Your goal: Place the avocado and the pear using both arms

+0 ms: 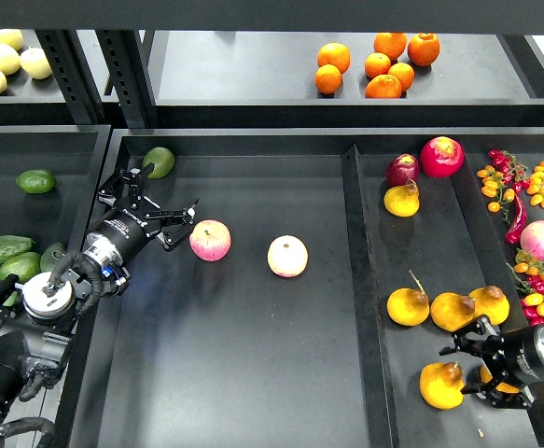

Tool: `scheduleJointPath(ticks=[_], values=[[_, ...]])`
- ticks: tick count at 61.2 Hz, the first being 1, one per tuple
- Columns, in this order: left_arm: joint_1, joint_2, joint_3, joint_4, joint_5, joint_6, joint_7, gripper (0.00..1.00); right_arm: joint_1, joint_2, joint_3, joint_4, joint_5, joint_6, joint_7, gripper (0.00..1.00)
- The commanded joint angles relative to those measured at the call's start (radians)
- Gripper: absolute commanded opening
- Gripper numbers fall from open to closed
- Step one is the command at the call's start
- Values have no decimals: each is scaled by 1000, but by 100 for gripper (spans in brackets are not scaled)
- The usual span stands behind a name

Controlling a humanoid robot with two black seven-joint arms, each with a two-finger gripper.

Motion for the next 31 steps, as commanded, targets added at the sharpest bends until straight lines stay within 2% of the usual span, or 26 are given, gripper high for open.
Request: scheduleJointPath(ticks=[1,14,31], values=[[4,0,0,-1,0,0,0,99,15,-40,5,28,41,0,0,95],[4,0,-3,-1,0,0,0,99,64,-96,11,52,89,0,0,94],[5,0,-12,-9,-3,0,0,99,104,-99,160,17,175,0,0,94]])
